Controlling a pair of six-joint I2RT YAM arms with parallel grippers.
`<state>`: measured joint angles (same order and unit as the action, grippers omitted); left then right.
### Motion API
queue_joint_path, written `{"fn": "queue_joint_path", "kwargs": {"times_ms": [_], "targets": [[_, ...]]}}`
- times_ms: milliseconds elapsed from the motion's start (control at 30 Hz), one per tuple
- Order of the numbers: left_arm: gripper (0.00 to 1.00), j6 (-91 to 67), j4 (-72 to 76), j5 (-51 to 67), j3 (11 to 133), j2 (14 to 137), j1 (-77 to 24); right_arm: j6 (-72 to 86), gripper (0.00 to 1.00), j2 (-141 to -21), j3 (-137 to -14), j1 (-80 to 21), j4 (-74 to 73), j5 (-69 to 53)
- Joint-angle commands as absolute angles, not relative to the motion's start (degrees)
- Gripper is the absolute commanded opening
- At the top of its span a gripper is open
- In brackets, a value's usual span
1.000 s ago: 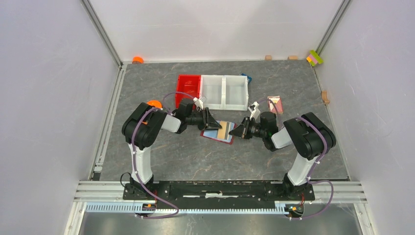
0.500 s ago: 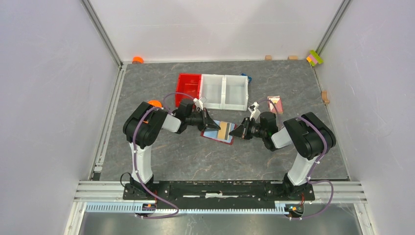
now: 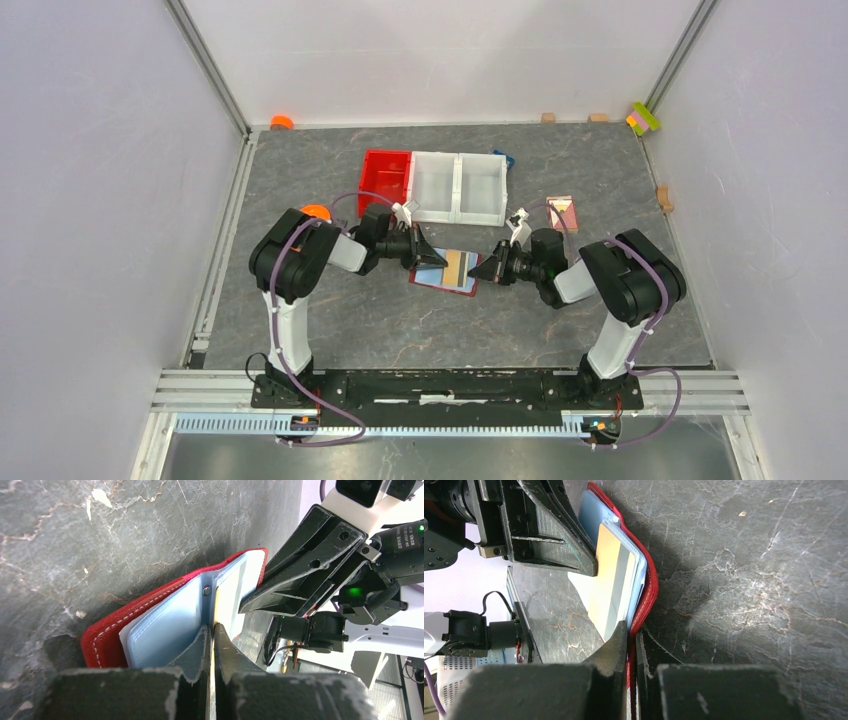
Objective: Take the credit cards out of the card holder
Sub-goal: Remove the credit card from the card holder.
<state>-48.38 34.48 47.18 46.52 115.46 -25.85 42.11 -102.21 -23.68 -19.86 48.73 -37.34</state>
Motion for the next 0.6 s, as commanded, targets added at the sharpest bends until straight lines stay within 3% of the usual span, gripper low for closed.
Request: {"fn": "queue_joint_path", "kwargs": {"times_ms": [0, 567], "targets": [[0.02, -48.2, 34.2, 47.0, 45.6, 112.5, -24.0, 40.2, 0.00, -101.6, -24.2, -18.8, 48.9, -36.2], [0.02, -41.5, 23.4, 41.7, 46.8, 109.6, -23.7, 39.9, 0.00, -101.7, -24.3, -18.5, 48.6, -36.1]]}}
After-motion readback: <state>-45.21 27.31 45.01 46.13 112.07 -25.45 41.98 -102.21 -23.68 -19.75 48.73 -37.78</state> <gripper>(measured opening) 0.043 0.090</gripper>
